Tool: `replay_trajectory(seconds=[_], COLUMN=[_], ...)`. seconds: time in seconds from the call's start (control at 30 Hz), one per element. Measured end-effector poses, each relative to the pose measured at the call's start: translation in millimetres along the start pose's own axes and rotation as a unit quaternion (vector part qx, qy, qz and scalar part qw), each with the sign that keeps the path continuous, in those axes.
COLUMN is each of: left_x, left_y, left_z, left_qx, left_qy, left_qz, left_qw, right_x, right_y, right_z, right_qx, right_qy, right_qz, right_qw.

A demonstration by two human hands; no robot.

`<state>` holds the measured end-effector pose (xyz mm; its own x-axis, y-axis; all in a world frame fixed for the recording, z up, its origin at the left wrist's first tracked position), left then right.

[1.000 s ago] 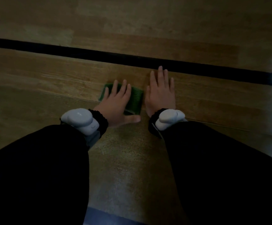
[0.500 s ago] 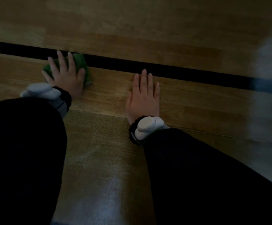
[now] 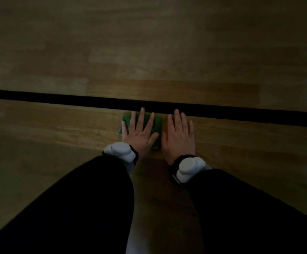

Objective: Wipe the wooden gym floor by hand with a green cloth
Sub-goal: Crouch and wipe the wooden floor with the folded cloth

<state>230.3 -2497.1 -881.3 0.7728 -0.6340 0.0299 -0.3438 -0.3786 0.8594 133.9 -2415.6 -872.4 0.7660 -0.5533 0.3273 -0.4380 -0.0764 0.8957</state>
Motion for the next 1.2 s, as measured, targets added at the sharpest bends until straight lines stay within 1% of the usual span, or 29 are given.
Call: replay_trajectory(seconds=[0.07, 0.13, 0.23, 0.33, 0.43, 0.5, 0.57, 0.67, 0.73, 0.9, 0.97, 1.03, 1.1, 1.13, 1.2], left_x=[-1.2, -0.6, 0.9, 4.0, 15.2, 24.1, 27.4, 19.7, 11.8, 12.7, -6.7, -54.1, -98.7, -110.9, -112.9], left_y=[-1.4, -2.8, -2.6, -3.1, 12.3, 33.1, 52.4, 64.2, 64.8, 66.7, 67.7, 68.1, 70.4, 71.7, 72.0], left_z=[2.5, -1.3, 0.6, 2.0, 23.7, 53.3, 81.9, 105.6, 108.4, 106.2, 109.6, 115.0, 116.9, 118.5, 118.4], left_qx=[0.019, 0.021, 0.004, 0.016, 0.006, 0.002, -0.004, -0.039, -0.056, -0.06, -0.064, -0.086, -0.105, -0.111, -0.11], left_qy=[-0.003, -0.005, -0.006, -0.026, -0.052, -0.032, 0.011, 0.07, 0.081, 0.088, 0.055, -0.027, -0.108, -0.128, -0.136], left_qz=[-0.002, -0.004, -0.013, -0.007, 0.01, -0.002, -0.042, -0.085, -0.084, -0.076, -0.038, 0.009, 0.016, 0.007, 0.008], left_qw=[1.0, 1.0, 1.0, 1.0, 0.999, 0.999, 0.999, 0.993, 0.992, 0.991, 0.996, 0.996, 0.988, 0.985, 0.985], right_x=[-17.5, -39.1, -61.1, -61.3, -62.8, -62.9, -60.5, -61.1, -61.7, -60.0, -60.5, -62.8, -65.4, -67.3, -67.0], right_y=[16.6, 29.8, 29.8, 25.4, 27.2, 27.6, 27.0, 26.5, 25.9, 24.5, 22.2, 21.6, 18.8, 18.3, 19.4], right_z=[17.9, 35.5, 52.1, 55.7, 56.9, 57.8, 57.1, 57.6, 57.7, 59.0, 59.9, 60.7, 61.5, 62.0, 61.5], right_qx=[-0.035, -0.054, -0.041, -0.03, -0.037, -0.03, -0.035, -0.041, -0.045, -0.043, -0.052, -0.069, -0.07, -0.075, -0.078], right_qy=[0.009, -0.01, -0.047, -0.05, -0.049, -0.047, -0.045, -0.046, -0.048, -0.052, -0.054, -0.055, -0.066, -0.073, -0.073], right_qz=[-0.019, -0.041, -0.054, -0.059, -0.052, -0.052, -0.05, -0.053, -0.053, -0.044, -0.05, -0.054, -0.045, -0.038, -0.031], right_qw=[0.999, 0.998, 0.997, 0.997, 0.997, 0.997, 0.997, 0.997, 0.996, 0.997, 0.996, 0.995, 0.994, 0.994, 0.994])
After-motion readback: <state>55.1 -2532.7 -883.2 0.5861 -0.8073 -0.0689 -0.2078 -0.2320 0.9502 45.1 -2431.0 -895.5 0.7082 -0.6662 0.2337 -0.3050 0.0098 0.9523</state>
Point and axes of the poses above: each hand's wrist, its own z-axis towards the middle knuckle, its own y-axis out of the back of the hand, x = y × z, the point moved 5 cm from there along z, towards the middle knuckle, and after that the axes turned 3 degrees about z, right-handed, at the moved point
